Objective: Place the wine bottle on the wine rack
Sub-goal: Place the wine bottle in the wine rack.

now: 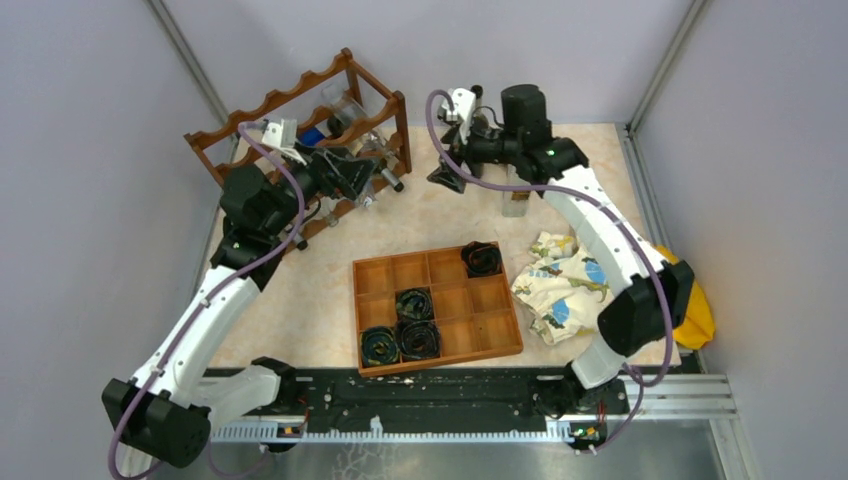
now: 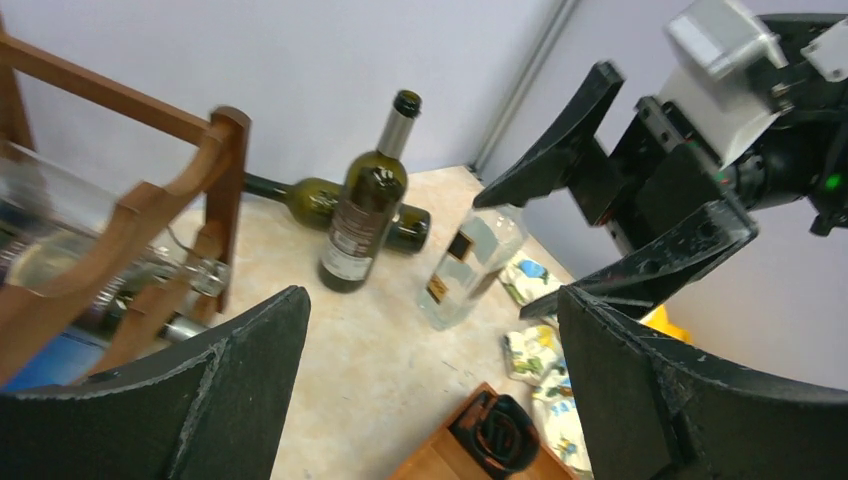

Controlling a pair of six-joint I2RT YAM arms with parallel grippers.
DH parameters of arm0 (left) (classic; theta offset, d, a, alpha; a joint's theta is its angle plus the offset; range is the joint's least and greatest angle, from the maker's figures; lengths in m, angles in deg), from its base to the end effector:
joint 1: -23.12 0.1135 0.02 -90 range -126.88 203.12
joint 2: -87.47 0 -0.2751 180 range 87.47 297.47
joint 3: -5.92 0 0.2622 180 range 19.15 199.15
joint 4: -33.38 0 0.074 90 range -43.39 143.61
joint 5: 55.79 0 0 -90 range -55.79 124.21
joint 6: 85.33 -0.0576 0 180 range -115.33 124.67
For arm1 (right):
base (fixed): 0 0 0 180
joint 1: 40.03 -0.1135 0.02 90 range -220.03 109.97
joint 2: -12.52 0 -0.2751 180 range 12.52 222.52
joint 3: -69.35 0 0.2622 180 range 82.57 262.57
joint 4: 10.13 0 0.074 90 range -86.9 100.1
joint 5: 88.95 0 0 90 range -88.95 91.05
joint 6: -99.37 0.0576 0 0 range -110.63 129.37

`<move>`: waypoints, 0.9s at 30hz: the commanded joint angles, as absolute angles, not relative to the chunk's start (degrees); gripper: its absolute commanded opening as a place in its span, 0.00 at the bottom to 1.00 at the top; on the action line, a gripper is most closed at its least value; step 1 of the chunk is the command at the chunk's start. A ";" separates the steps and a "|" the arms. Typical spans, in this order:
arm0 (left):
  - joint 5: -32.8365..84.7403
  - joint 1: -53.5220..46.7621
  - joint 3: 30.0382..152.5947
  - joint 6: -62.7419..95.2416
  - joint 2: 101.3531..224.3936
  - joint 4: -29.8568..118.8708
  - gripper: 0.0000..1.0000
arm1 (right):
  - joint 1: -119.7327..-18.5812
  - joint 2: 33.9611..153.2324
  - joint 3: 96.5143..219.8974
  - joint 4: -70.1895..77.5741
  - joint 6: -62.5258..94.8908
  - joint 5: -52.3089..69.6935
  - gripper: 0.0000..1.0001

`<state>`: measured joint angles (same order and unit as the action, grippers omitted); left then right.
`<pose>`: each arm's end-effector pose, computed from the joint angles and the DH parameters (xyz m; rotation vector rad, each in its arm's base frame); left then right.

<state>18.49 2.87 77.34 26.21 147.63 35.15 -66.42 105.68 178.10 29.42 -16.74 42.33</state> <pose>0.2460 -0.1074 0.4247 0.2186 1.4426 -0.7923 0.3369 0.2096 0.4110 -1.2509 1.4905 0.7149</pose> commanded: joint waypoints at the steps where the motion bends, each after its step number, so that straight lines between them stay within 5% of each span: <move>1: 11.68 3.39 73.95 33.68 146.89 30.25 0.99 | -65.26 97.41 176.69 33.65 -23.36 34.78 0.87; 11: 8.01 3.51 66.15 50.37 148.44 20.02 0.99 | -53.07 87.01 168.03 27.49 -11.24 25.64 0.94; 27: 4.23 3.44 65.00 61.02 149.58 20.75 0.96 | -43.80 95.51 169.32 30.35 0.50 24.04 0.91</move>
